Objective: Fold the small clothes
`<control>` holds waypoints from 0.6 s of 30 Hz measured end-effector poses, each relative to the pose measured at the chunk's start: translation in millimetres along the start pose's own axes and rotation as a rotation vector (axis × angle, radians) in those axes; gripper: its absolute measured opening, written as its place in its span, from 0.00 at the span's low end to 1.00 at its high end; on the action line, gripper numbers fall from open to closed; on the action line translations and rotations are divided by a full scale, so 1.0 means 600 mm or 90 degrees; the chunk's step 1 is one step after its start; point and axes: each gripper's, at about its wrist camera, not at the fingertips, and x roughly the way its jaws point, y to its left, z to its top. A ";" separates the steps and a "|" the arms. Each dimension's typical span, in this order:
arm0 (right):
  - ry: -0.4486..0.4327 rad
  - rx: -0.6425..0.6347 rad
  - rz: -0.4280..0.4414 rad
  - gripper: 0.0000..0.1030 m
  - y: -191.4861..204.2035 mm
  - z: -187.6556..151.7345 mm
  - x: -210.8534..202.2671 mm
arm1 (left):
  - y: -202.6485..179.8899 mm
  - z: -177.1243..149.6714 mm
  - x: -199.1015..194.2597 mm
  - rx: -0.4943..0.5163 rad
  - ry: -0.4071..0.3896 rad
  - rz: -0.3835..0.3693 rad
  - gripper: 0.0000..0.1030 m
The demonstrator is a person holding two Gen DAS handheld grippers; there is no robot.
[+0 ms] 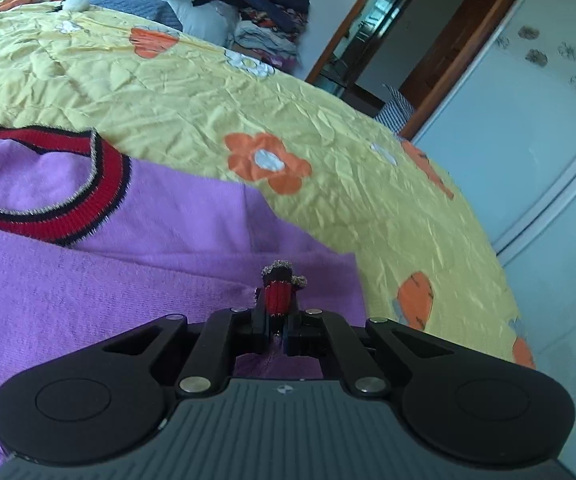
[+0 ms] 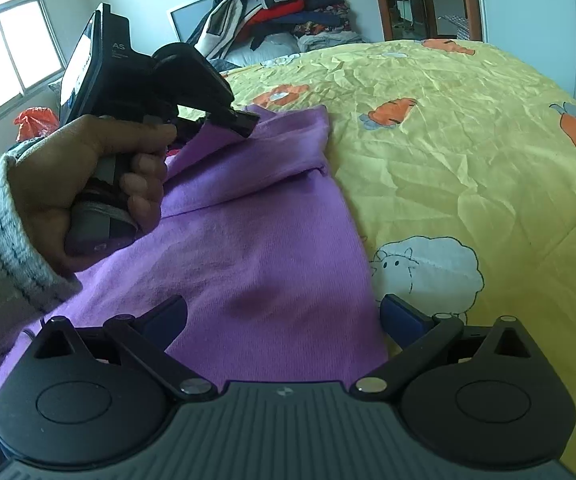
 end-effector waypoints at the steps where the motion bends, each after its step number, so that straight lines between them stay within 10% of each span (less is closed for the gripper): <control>1: 0.000 -0.001 0.000 1.00 0.000 -0.001 0.000 | -0.003 -0.004 0.003 0.006 0.005 0.000 0.03; 4: 0.001 -0.003 -0.001 1.00 0.000 -0.001 0.001 | -0.012 -0.016 0.016 0.036 0.028 -0.003 0.07; 6: 0.003 -0.002 0.002 1.00 -0.003 0.001 0.003 | -0.008 -0.016 0.015 0.037 0.027 -0.020 0.35; 8: -0.005 -0.009 0.005 1.00 -0.006 0.009 -0.002 | 0.013 -0.004 -0.010 -0.009 0.036 -0.078 0.97; 12: -0.087 -0.018 0.039 1.00 -0.016 0.053 -0.026 | 0.098 0.018 -0.136 -0.051 -0.067 -0.119 1.00; 18: -0.075 -0.137 0.100 1.00 0.039 0.160 0.081 | 0.295 0.013 -0.250 -0.097 -0.094 0.020 0.99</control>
